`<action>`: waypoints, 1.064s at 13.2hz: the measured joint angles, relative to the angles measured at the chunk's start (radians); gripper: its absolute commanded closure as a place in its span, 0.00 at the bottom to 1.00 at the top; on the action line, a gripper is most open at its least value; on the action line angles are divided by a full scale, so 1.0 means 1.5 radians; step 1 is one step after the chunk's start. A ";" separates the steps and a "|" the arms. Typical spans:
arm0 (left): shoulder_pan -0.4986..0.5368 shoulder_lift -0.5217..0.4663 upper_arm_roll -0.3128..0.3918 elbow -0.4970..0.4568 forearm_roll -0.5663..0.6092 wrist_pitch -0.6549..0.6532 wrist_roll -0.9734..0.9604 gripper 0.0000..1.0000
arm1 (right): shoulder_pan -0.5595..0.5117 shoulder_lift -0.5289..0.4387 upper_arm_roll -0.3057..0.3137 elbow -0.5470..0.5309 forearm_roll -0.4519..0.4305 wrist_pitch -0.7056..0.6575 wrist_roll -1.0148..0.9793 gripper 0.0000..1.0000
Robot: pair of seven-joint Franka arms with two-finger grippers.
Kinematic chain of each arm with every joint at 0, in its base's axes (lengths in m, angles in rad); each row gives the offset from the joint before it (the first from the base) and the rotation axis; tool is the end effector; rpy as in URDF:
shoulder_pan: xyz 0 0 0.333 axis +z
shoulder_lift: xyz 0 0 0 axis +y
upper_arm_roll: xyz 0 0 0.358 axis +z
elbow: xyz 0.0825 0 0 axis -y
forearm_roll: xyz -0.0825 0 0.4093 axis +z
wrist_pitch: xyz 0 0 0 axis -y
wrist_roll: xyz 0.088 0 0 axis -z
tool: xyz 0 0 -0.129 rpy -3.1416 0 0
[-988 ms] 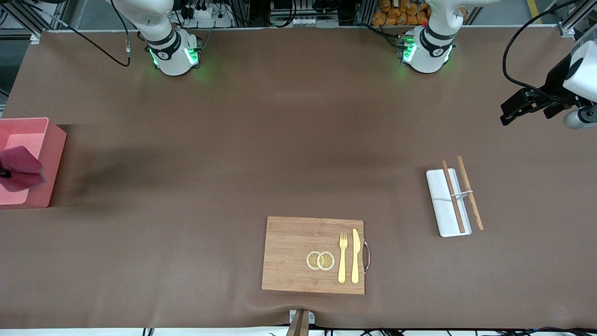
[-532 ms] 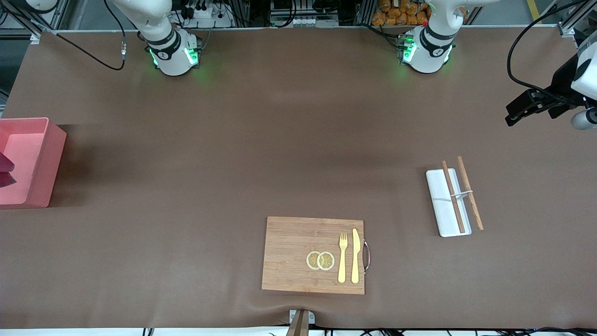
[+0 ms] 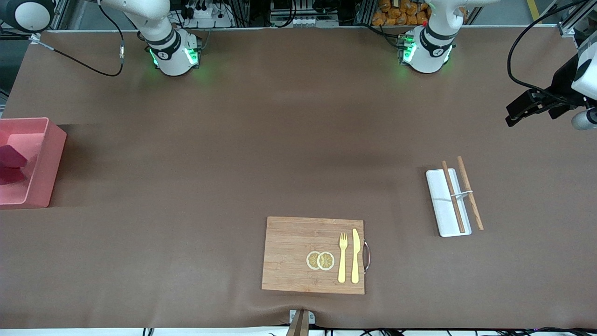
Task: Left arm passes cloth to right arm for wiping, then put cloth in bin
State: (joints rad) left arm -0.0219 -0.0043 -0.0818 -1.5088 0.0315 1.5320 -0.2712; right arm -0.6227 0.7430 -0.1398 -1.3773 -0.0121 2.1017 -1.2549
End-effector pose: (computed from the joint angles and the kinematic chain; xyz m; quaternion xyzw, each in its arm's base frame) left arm 0.5727 -0.0555 0.6743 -0.9962 -0.0845 -0.0165 0.0131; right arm 0.5796 -0.5235 0.2710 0.9632 0.2637 -0.0476 0.0229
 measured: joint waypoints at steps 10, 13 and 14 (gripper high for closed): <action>0.006 0.000 0.001 0.000 0.000 0.001 0.000 0.00 | 0.086 -0.115 0.008 0.044 0.045 -0.176 0.092 0.00; 0.006 0.000 0.001 0.000 0.000 0.001 0.000 0.00 | 0.138 -0.143 0.009 0.044 0.044 -0.246 0.181 0.00; 0.006 0.000 0.001 0.000 0.000 0.001 0.000 0.00 | 0.161 -0.146 0.010 0.044 0.042 -0.266 0.231 0.00</action>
State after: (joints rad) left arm -0.0127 -0.0043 -0.0803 -1.5088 0.0315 1.5329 -0.2712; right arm -0.3811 0.5239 -0.1254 -1.3110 0.0512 1.7023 -0.9090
